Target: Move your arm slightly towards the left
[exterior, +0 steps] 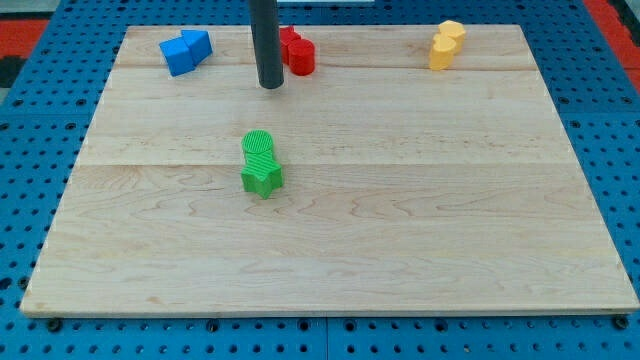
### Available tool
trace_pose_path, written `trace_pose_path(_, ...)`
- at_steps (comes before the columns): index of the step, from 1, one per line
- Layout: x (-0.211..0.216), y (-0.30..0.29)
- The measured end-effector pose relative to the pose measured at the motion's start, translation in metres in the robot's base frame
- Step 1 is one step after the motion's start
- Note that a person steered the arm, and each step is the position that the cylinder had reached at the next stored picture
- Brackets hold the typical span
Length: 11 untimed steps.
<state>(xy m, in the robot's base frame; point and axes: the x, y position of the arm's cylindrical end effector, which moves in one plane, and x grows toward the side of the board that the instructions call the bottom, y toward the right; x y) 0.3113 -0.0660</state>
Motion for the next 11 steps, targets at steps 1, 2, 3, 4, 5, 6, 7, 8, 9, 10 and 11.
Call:
trace_pose_path(1, 0.001, -0.002)
trace_pose_path(2, 0.001, -0.014)
trace_pose_path(3, 0.001, -0.022)
trace_pose_path(4, 0.001, -0.033)
trace_pose_path(5, -0.005, -0.037)
trace_pose_path(6, -0.011, -0.04)
trace_pose_path(7, -0.011, -0.04)
trace_pose_path(8, -0.011, -0.039)
trace_pose_path(9, -0.011, -0.039)
trace_pose_path(10, -0.011, -0.038)
trace_pose_path(11, -0.011, -0.038)
